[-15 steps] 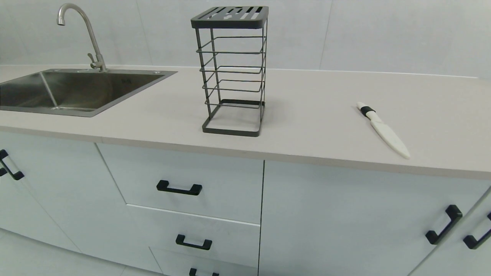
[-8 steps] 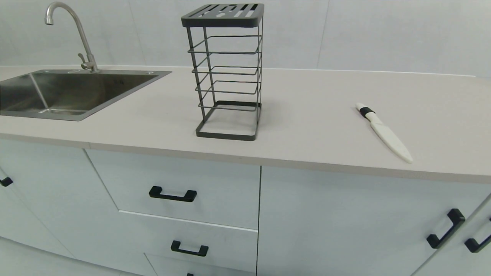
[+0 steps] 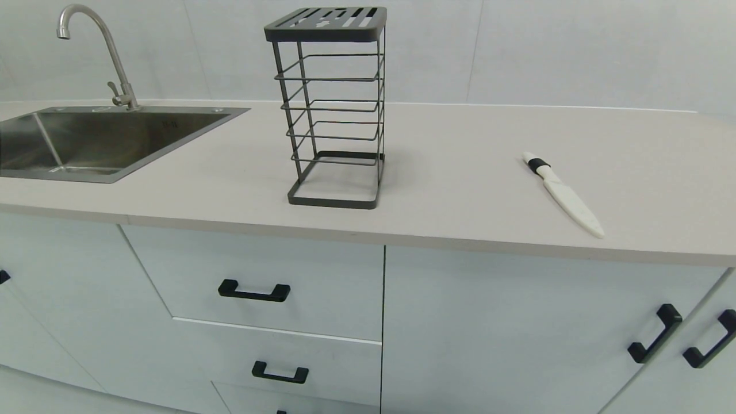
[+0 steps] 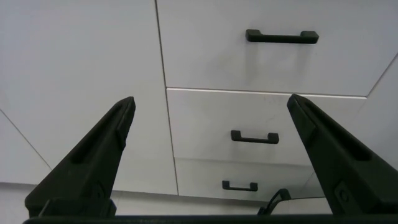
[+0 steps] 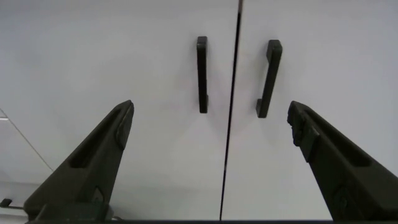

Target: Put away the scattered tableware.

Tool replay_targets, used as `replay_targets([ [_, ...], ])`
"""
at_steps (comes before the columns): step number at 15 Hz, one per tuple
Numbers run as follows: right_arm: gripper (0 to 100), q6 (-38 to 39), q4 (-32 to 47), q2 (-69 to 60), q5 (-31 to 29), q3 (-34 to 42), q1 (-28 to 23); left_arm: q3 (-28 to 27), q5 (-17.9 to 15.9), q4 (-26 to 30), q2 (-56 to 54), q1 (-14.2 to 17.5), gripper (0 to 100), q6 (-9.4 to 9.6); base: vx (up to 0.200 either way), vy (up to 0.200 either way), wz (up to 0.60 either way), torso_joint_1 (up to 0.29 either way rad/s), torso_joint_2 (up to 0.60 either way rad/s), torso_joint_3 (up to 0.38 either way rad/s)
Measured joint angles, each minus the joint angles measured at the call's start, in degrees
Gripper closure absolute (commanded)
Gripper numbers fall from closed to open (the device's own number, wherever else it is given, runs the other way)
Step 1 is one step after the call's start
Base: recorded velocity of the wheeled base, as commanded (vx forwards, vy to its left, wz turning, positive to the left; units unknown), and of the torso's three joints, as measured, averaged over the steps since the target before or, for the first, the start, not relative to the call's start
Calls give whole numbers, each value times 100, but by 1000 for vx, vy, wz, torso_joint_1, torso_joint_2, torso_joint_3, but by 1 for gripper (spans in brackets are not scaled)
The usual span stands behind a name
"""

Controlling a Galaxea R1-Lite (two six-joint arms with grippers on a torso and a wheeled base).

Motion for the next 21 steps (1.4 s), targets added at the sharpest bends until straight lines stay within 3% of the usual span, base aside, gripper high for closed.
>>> replay_targets([
  [12,0,0,-1,0,0,0,-5,0,2,-2,0,-2,0,0,0,0,0,182,-401,-175],
  [21,0,0,0,0,2,0,-5,0,29,2,0,5,0,6,0,0,0,320,-498,-244],
])
